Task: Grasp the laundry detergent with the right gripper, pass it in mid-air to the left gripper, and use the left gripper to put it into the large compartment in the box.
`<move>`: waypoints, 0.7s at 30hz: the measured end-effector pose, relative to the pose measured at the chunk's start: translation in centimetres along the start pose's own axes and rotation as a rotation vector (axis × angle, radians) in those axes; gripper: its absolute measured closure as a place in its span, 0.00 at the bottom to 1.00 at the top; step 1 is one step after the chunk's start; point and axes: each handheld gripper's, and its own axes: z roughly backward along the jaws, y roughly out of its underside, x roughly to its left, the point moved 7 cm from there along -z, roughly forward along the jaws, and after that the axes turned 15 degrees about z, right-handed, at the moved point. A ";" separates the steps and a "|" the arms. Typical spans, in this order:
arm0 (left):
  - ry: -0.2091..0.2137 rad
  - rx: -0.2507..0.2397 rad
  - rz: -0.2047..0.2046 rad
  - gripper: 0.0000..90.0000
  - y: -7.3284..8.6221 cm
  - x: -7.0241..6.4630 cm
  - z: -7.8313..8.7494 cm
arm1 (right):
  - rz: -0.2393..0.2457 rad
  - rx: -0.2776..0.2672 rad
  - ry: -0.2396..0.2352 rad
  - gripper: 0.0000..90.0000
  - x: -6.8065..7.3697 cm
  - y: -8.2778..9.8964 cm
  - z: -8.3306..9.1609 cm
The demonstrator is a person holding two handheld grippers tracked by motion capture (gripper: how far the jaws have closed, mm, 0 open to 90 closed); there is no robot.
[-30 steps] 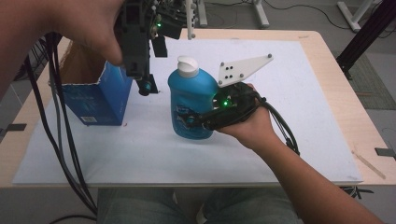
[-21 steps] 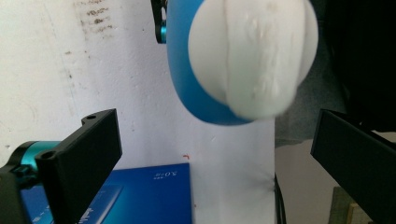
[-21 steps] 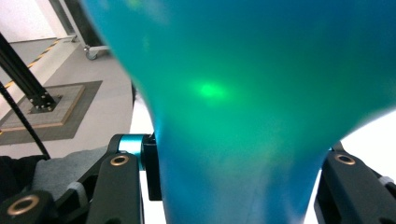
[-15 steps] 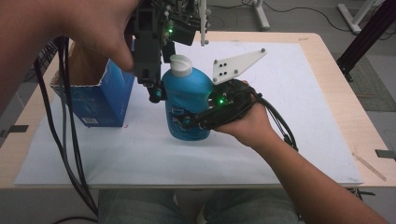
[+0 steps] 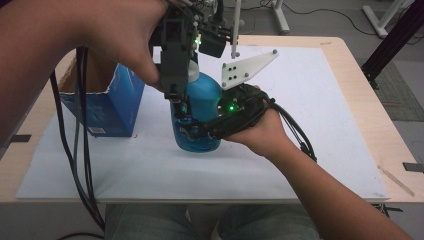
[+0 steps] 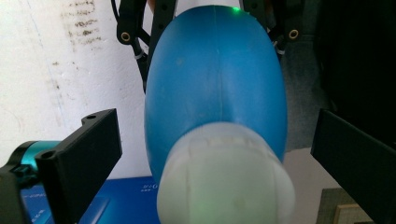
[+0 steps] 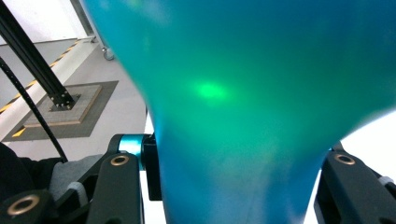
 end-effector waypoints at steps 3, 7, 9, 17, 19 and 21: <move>0.000 0.015 -0.002 0.02 -0.1 -0.1 -0.2 | 0.001 -0.004 0.001 0.52 0.0 -0.1 0.0; 0.001 0.031 0.010 0.05 -0.2 0.0 -0.4 | -0.002 -0.004 0.003 0.52 0.0 -0.1 0.1; 0.004 0.038 0.014 0.08 -0.3 0.0 -0.5 | -0.001 -0.004 0.002 0.52 0.0 -0.1 0.1; -0.004 0.056 0.020 0.12 -0.4 0.1 -0.7 | -0.001 -0.011 0.006 0.52 -0.1 -0.1 0.0; -0.011 0.056 0.027 0.12 -0.4 0.2 -0.7 | -0.006 -0.009 0.007 0.52 0.0 -0.1 0.1; -0.016 0.056 0.029 0.14 -0.4 0.3 -0.6 | -0.006 -0.010 0.003 0.52 0.0 -0.1 0.1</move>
